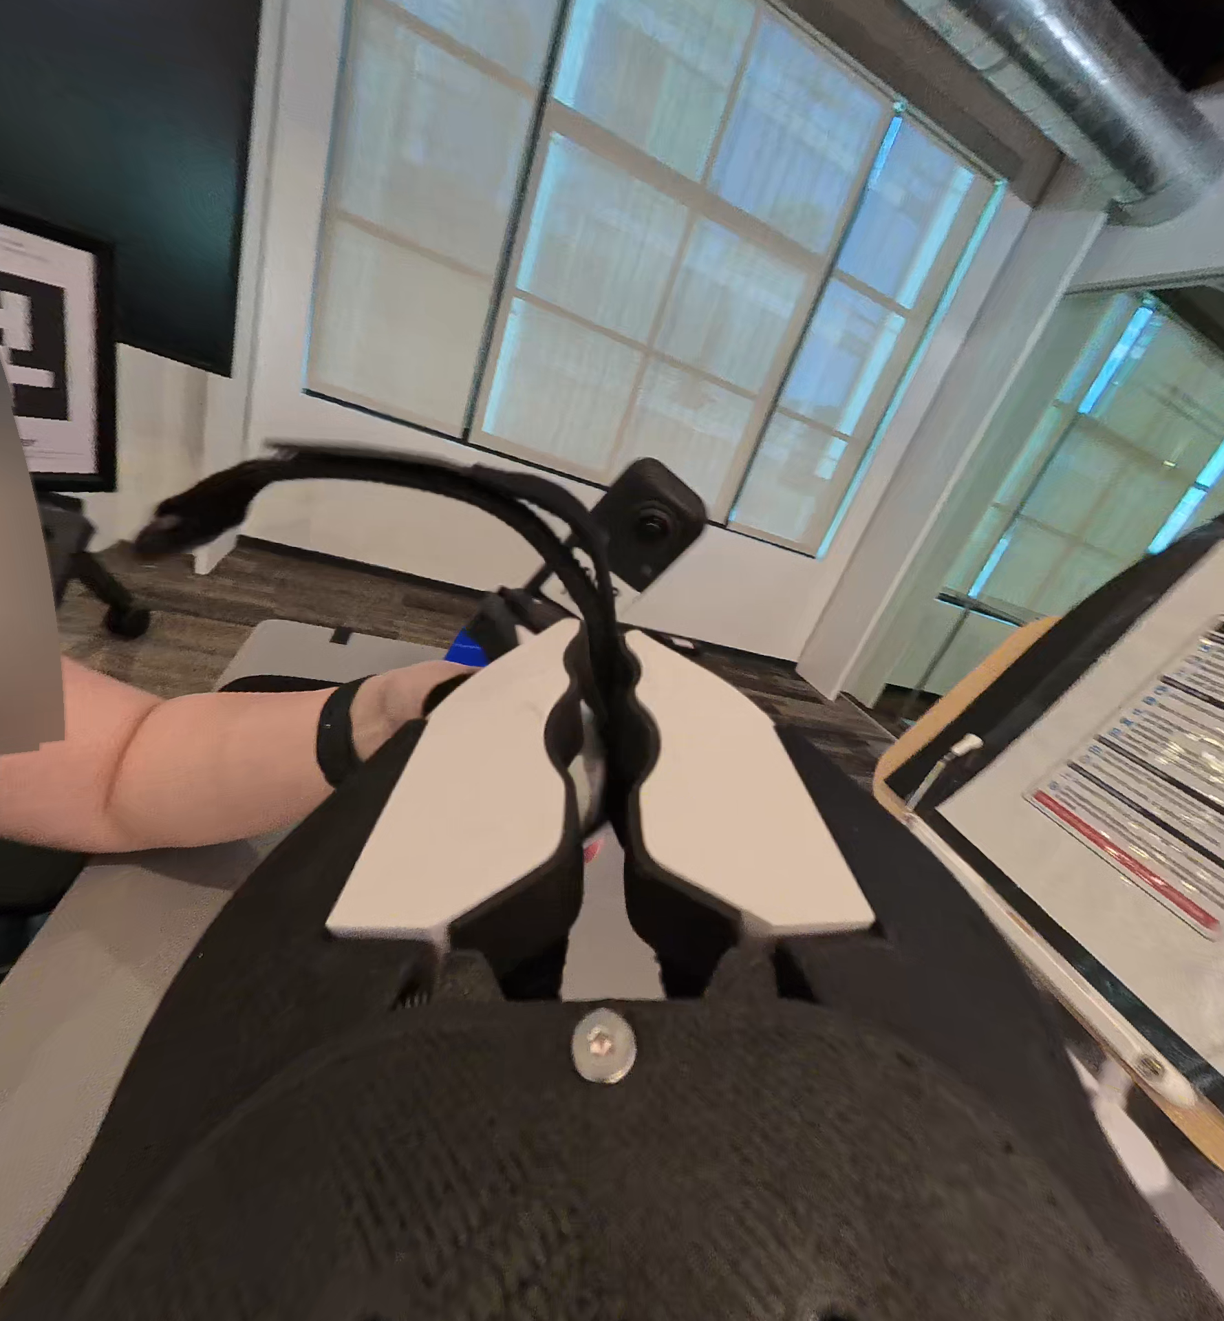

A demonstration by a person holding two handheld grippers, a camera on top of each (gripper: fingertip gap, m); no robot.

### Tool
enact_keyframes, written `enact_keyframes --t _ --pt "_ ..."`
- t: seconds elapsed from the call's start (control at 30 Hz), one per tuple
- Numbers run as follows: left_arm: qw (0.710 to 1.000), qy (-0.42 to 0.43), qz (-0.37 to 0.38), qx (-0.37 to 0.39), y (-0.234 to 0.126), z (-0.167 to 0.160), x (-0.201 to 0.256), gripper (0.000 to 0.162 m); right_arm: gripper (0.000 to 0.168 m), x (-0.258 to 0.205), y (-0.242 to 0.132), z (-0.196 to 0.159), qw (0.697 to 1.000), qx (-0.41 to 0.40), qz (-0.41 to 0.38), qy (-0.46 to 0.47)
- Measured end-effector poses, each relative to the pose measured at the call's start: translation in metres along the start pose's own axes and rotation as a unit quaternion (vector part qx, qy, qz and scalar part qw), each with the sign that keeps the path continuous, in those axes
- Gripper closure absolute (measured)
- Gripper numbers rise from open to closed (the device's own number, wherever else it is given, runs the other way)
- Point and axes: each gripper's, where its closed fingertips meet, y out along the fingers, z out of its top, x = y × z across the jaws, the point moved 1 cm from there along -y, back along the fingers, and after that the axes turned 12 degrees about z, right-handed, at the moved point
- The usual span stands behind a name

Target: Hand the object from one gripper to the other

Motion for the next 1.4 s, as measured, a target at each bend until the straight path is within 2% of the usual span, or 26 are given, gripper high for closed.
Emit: enact_keyframes --t 0.03,0.1,0.2,0.27,0.37,0.43,0.5,0.67,0.73,0.83,0.9,0.93,0.97,1.07,1.1,1.17,1.3,1.4 --pt "1.0 0.017 0.022 -0.008 0.001 -0.001 -0.005 0.131 0.162 0.006 -0.004 0.0 1.0 -0.006 -0.017 0.004" --pt "0.993 0.076 0.083 -0.016 -0.002 -0.002 -0.017 0.109 0.162 0.02 -0.015 -0.001 0.998 -0.021 -0.06 0.019" --pt "0.962 0.184 0.202 -0.015 -0.013 0.007 -0.038 0.094 0.162 0.048 -0.038 -0.009 0.986 -0.06 -0.151 0.035" --pt "0.927 0.257 0.273 -0.004 -0.023 0.017 -0.046 0.09 0.161 0.069 -0.058 -0.023 0.964 -0.129 -0.232 0.012" --pt "0.889 0.305 0.341 -0.002 -0.032 0.028 -0.047 0.089 0.162 0.091 -0.083 -0.039 0.912 -0.243 -0.325 -0.064" --pt "0.882 0.304 0.361 -0.001 -0.034 0.031 -0.042 0.091 0.162 0.094 -0.086 -0.045 0.885 -0.295 -0.343 -0.112" --pt "0.882 0.282 0.379 0.0 -0.036 0.033 -0.041 0.093 0.163 0.092 -0.079 -0.051 0.871 -0.327 -0.333 -0.152" --pt "0.9 0.22 0.376 -0.008 -0.036 0.028 -0.047 0.099 0.163 0.078 -0.05 -0.059 0.826 -0.376 -0.299 -0.294" --pt "0.902 0.207 0.379 -0.019 -0.037 0.024 -0.055 0.102 0.163 0.07 -0.038 -0.06 0.816 -0.375 -0.284 -0.335" --pt "0.902 0.197 0.383 -0.041 -0.037 0.017 -0.065 0.105 0.163 0.06 -0.025 -0.06 0.819 -0.361 -0.265 -0.36" --pt "0.905 0.197 0.373 -0.054 -0.036 0.013 -0.066 0.112 0.163 0.058 -0.023 -0.06 0.812 -0.362 -0.266 -0.373" --pt "0.905 0.199 0.371 -0.061 -0.035 0.011 -0.066 0.117 0.163 0.058 -0.022 -0.06 0.808 -0.364 -0.266 -0.379" --pt "0.907 0.207 0.361 -0.066 -0.034 0.009 -0.064 0.132 0.163 0.057 -0.022 -0.06 0.806 -0.364 -0.265 -0.385" --pt "0.904 0.234 0.354 -0.055 -0.033 0.013 -0.06 0.141 0.162 0.057 -0.021 -0.058 0.804 -0.353 -0.268 -0.396" --pt "0.902 0.241 0.356 -0.048 -0.034 0.015 -0.059 0.143 0.16 0.056 -0.02 -0.056 0.807 -0.342 -0.269 -0.4" --pt "0.895 0.247 0.37 -0.021 -0.04 0.025 -0.06 0.147 0.142 0.055 -0.02 -0.048 0.813 -0.318 -0.28 -0.4" --pt "0.907 0.206 0.363 0.054 -0.06 0.049 -0.059 0.147 0.139 0.049 -0.019 -0.034 0.855 -0.261 -0.276 -0.353" --pt "0.924 0.173 0.315 0.13 -0.077 0.07 -0.046 0.147 0.139 0.045 -0.018 -0.023 0.91 -0.182 -0.26 -0.265"
